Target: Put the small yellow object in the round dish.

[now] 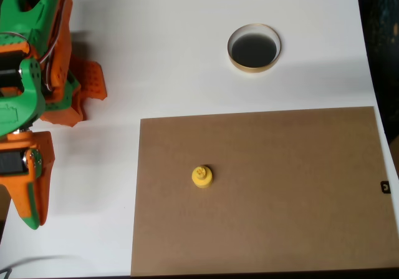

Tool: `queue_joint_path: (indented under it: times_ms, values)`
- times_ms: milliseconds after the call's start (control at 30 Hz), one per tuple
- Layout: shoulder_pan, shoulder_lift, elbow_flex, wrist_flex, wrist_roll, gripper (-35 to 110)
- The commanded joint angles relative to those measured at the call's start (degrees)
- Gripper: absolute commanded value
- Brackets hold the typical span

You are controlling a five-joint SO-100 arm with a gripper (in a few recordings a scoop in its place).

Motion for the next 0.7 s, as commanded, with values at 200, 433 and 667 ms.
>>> queue_joint_path:
  times_ms: [200,433,667]
  values:
    - [3.08,1.67,-6.68,10.63,1.58,13]
    - [2.02,1.67,-9.58,10.37,0.26,14]
    - [-1.32,-6.42,-18.37,8.44,-1.93,17]
